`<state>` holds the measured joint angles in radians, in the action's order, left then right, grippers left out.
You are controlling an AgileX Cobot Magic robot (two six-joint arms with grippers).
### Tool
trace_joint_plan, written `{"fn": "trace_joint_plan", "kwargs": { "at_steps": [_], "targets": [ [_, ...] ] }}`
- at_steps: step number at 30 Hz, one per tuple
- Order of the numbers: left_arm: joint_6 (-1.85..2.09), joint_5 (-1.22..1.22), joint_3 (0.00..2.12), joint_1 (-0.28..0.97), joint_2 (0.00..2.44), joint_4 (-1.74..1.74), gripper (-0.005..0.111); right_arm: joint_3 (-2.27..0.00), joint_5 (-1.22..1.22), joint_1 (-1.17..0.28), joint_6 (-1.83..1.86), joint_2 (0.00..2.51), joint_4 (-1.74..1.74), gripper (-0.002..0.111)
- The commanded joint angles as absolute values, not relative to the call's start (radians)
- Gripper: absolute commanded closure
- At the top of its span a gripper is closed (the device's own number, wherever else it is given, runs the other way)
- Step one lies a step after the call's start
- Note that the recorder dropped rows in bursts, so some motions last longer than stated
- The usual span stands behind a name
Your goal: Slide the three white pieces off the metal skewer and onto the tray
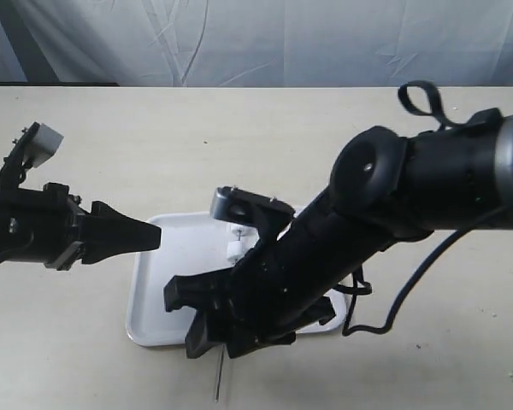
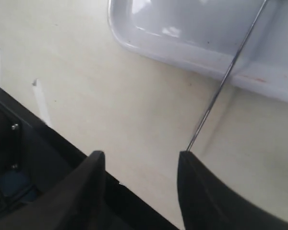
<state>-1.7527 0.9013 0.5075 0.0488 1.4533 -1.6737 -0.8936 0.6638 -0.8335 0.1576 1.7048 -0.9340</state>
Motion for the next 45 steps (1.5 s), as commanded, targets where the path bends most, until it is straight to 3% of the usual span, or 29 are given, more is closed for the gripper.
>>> {"fn": "trace_joint_plan", "kwargs": {
  "at_steps": [1, 9, 18, 45],
  "targets": [
    [-1.745, 0.914, 0.514, 0.053, 1.458, -1.654, 0.057, -0.929, 0.64, -0.88, 0.045, 1.754, -0.821, 0.062],
    [-1.745, 0.922, 0.514, 0.053, 1.458, -1.649, 0.057, -0.934, 0.633, -0.909, -0.228, 1.76, -0.541, 0.062],
    [-1.745, 0.927, 0.514, 0.053, 1.458, -1.636, 0.057, -0.934, 0.597, -0.91, -0.285, 1.76, -0.535, 0.067],
    [-1.745, 0.959, 0.514, 0.053, 1.458, -1.622, 0.057, -1.033, 0.566, -1.003, -0.491, 1.918, -0.383, 0.067]
  ]
}}
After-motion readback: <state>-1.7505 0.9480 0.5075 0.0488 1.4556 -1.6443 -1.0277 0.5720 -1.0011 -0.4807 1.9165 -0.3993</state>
